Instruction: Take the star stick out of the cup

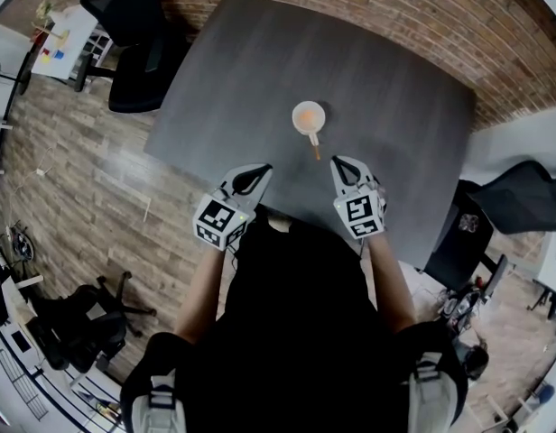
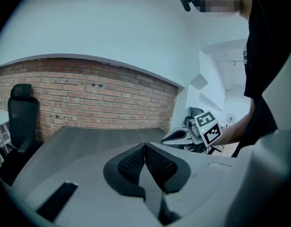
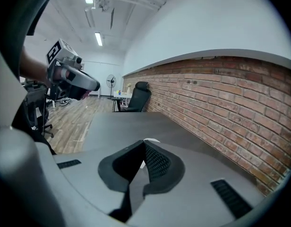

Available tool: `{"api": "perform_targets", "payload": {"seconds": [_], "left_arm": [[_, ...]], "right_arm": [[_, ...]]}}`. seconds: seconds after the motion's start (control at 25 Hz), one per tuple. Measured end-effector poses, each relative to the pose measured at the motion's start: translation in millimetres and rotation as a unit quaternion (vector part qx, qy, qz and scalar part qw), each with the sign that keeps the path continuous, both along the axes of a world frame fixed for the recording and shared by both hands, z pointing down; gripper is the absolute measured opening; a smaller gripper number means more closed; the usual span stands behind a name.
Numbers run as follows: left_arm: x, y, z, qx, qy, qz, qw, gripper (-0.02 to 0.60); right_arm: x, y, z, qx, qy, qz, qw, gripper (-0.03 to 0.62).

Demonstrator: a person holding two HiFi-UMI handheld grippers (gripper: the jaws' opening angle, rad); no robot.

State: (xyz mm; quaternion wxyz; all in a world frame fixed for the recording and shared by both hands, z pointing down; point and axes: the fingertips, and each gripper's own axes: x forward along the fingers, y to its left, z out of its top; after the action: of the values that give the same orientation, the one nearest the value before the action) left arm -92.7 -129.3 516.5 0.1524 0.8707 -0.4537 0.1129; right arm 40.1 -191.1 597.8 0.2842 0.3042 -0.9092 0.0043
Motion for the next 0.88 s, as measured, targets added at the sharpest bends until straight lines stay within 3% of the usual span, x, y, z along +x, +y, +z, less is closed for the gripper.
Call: {"api": "perform_targets", "payload": {"seconds": [0.36, 0.88], "left_arm": [[-26.2, -29.1, 1.4, -0.001, 0.007, 0.057, 0.9983, 0.003], [-68.9, -73.9, -2.7, -0.006, 0.001, 0.138, 0.9904, 0.002]], "right_arm": [[-21.7, -12.7, -1.3, 0.014, 0.005, 0.032, 0.999, -0.002], [-55.0, -24.8, 6.4, -0.003, 0.006, 0.093, 0.996, 0.011]]}}
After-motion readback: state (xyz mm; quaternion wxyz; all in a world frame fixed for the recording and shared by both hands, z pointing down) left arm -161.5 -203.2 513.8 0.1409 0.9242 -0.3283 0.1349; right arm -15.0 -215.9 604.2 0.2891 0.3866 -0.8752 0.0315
